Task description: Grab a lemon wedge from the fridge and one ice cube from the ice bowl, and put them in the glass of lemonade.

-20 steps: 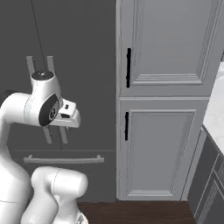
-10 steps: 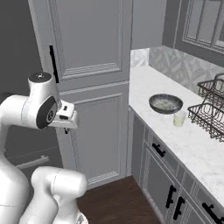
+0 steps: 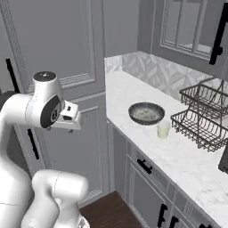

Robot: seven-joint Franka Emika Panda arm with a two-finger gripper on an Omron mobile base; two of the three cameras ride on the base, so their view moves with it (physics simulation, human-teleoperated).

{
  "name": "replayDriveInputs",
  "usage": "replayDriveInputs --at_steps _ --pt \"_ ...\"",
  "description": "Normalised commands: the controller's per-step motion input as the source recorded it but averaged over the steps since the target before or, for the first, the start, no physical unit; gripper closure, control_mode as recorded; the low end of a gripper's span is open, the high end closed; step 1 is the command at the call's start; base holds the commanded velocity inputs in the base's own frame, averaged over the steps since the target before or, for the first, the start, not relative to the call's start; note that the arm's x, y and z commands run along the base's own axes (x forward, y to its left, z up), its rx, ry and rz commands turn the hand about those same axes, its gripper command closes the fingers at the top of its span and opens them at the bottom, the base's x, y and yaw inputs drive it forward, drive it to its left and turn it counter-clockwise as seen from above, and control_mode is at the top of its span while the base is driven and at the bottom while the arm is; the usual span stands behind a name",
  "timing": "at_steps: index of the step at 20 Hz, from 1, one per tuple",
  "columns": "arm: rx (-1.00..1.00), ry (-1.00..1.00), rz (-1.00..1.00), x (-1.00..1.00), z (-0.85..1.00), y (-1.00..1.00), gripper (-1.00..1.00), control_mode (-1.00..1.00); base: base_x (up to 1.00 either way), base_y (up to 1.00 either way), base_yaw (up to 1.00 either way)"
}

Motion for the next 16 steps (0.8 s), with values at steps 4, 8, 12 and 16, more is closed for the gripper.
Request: replayDriveInputs --at_steps 4,8,12,16 --pt "0.0 0.0 0.0 0.0 0.0 0.0 -1.0 1.0 -0.07 -0.2 -0.64" --pt "0.0 0.0 0.0 0.0 0.0 0.0 -1.0 1.0 0.25 -0.26 -0.55" --pt "0.0 0.0 0.0 0.0 0.0 0.0 -1.0 1.0 0.4 0.0 -0.22" --pt "0.0 0.0 0.0 0.0 0.0 0.0 -1.0 1.0 0.6 0.0 -0.17"
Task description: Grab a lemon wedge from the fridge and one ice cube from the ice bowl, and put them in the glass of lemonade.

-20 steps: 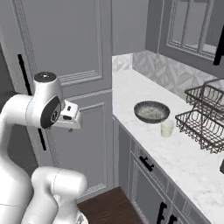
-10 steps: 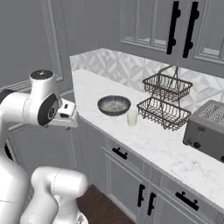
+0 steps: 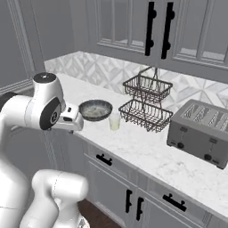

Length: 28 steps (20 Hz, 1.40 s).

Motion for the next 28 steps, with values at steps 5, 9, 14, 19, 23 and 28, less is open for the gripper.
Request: replayDriveInputs --at_steps 5,9,14,19,23,28 --pt "0.0 0.0 0.0 0.0 0.0 0.0 -1.0 1.0 0.76 0.0 -0.2" --pt "0.0 0.0 0.0 0.0 0.0 0.0 -1.0 1.0 0.57 0.08 -0.14" --pt "0.0 0.0 0.0 0.0 0.0 0.0 -1.0 1.0 0.5 0.39 -0.03" --pt "0.0 0.0 0.0 0.0 0.0 0.0 -1.0 1.0 0.17 0.14 0.0" --pt "0.0 0.0 0.0 0.0 0.0 0.0 -1.0 1.0 0.0 0.0 0.0" --pt "0.0 0.01 0.04 0.31 0.0 0.1 -1.0 -1.0 0.04 0.0 0.0"
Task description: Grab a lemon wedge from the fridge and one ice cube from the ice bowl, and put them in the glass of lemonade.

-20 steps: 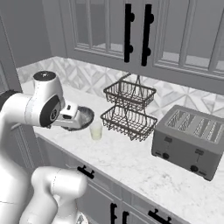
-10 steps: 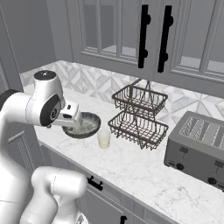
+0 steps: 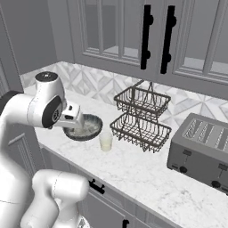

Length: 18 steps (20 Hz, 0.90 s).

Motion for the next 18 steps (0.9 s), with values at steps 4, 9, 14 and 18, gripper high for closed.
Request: replayDriveInputs --at_steps 4,9,14,18 --pt "0.0 0.19 0.1 1.0 -0.09 0.39 -1.0 -1.0 0.0 0.0 0.0" --pt "0.0 0.11 0.07 0.94 -0.6 0.3 -1.0 -1.0 0.0 0.0 0.0" --pt "-0.06 0.05 0.08 0.75 -0.72 0.11 -1.0 -1.0 0.0 0.0 0.0" --pt "-0.08 0.04 0.0 0.18 -0.59 -0.06 -1.0 -1.0 0.0 0.0 0.0"
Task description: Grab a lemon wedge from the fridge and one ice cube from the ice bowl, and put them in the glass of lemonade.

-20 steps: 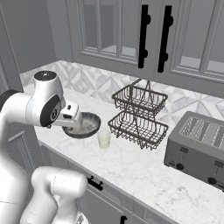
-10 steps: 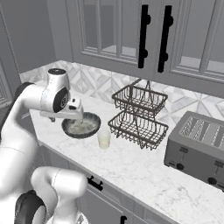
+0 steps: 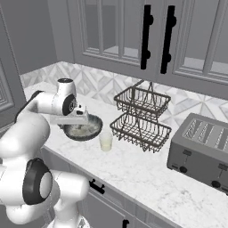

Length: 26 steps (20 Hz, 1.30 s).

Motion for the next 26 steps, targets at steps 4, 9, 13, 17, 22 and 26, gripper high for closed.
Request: replayDriveInputs --at_steps 4,9,13,17,22,26 --pt "-0.03 0.07 0.0 0.92 -0.27 0.0 -1.0 -1.0 0.0 0.0 0.0" --pt "-0.03 0.13 0.0 0.98 -0.42 0.0 -1.0 -1.0 0.0 0.0 0.0" --pt "-0.01 0.05 0.0 0.56 -0.07 0.0 -1.0 -1.0 0.0 0.0 0.0" --pt "-0.01 0.01 0.0 0.18 -0.23 0.0 -1.0 -1.0 0.0 0.0 0.0" --pt "-0.01 0.0 0.0 0.04 -0.42 0.0 -1.0 -1.0 0.0 0.0 0.0" --pt "0.0 -0.08 0.0 0.13 -0.41 0.0 -1.0 -1.0 0.0 0.0 0.0"
